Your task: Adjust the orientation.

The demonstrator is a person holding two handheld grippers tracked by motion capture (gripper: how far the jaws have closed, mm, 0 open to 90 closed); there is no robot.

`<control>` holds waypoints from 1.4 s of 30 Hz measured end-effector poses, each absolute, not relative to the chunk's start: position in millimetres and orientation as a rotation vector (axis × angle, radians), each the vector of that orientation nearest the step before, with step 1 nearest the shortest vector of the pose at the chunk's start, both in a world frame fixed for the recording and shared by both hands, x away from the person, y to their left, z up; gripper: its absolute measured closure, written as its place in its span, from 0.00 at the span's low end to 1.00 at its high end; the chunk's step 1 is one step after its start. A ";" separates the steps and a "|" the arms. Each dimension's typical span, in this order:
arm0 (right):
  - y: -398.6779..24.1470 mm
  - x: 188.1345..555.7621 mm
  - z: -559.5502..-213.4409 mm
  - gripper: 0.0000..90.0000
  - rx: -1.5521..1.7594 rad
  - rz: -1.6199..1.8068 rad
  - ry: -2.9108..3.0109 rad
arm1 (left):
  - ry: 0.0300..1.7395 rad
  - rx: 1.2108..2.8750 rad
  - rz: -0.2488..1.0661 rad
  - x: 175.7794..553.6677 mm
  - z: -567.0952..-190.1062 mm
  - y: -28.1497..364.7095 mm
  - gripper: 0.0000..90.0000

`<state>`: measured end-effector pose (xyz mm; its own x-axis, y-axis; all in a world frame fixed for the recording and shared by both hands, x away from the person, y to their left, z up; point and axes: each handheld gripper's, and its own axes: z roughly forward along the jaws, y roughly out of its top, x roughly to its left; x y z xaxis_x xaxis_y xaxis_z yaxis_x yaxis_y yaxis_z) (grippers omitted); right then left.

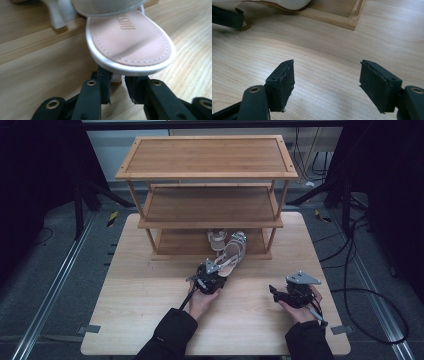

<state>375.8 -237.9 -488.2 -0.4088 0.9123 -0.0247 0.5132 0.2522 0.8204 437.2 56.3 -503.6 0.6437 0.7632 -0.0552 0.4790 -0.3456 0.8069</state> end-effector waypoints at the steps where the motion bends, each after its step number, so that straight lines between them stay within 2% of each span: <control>1: -237.9 375.8 -488.3 0.32 1.292 1.035 2.024 | 0.963 2.013 0.423 437.1 -502.5 54.5 0.86; 11: -238.1 376.0 -488.2 0.32 1.290 1.036 2.023 | 0.938 1.966 0.413 454.3 -484.2 37.5 0.86; 19: -237.8 376.1 -488.3 0.33 1.292 1.038 2.024 | 0.974 1.927 0.440 477.6 -486.5 22.5 0.86; 27: -238.0 376.5 -488.8 0.33 1.288 1.035 2.024 | 1.034 1.908 0.514 493.7 -495.3 25.4 0.87; 42: -237.7 376.3 -488.7 0.35 1.275 1.033 2.025 | 1.048 1.958 0.564 510.9 -498.8 12.5 0.87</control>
